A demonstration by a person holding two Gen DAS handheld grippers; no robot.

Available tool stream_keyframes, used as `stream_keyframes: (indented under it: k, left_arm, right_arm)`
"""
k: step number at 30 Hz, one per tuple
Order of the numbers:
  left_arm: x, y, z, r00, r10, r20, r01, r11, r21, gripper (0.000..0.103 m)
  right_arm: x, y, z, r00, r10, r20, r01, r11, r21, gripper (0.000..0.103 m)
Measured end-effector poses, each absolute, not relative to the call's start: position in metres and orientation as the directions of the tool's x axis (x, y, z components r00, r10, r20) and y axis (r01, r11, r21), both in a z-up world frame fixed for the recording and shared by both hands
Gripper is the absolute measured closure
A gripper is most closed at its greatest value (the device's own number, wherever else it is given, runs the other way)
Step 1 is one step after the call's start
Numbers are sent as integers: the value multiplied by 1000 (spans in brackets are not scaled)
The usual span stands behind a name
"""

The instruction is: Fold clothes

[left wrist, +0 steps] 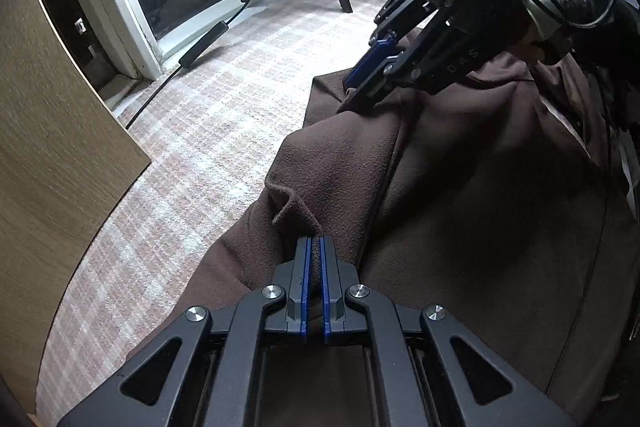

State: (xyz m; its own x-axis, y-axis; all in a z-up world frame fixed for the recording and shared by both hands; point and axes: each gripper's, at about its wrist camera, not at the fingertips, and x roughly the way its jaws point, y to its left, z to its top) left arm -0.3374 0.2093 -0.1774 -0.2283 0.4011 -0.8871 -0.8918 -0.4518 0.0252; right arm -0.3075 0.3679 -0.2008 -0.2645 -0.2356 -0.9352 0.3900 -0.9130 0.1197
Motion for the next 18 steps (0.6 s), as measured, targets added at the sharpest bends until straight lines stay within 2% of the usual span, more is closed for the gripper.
stream_keyframes:
  k: [3, 8, 12, 14, 16, 18]
  left_arm:
    - [-340, 207, -170, -257, 405, -878, -884, -466, 44, 99]
    - [-368, 199, -146, -372, 414, -831, -822, -563, 88, 99]
    - [-405, 209, -149, -523, 311, -794, -708, -677, 202, 97]
    - [-416, 208, -155, -547, 265, -794, -676, -699, 232, 95]
    - [-419, 202, -155, -564, 253, -786, -658, -713, 242, 95]
    - [-420, 196, -154, -561, 256, -787, -654, -720, 231, 95]
  right_arm:
    - [-305, 373, -193, -299, -227, -927, 375, -921, 105, 97]
    - [-312, 398, -154, -461, -238, -855, 289, -951, 109, 97]
    - [-338, 403, -152, -566, -69, -822, 172, -984, -35, 97]
    - [-343, 409, -154, -560, -35, -828, 132, -990, -47, 92]
    - [-341, 420, -152, -561, -13, -827, 79, -996, -38, 76]
    - [-325, 435, -144, -564, -49, -825, 82, -997, 3, 70]
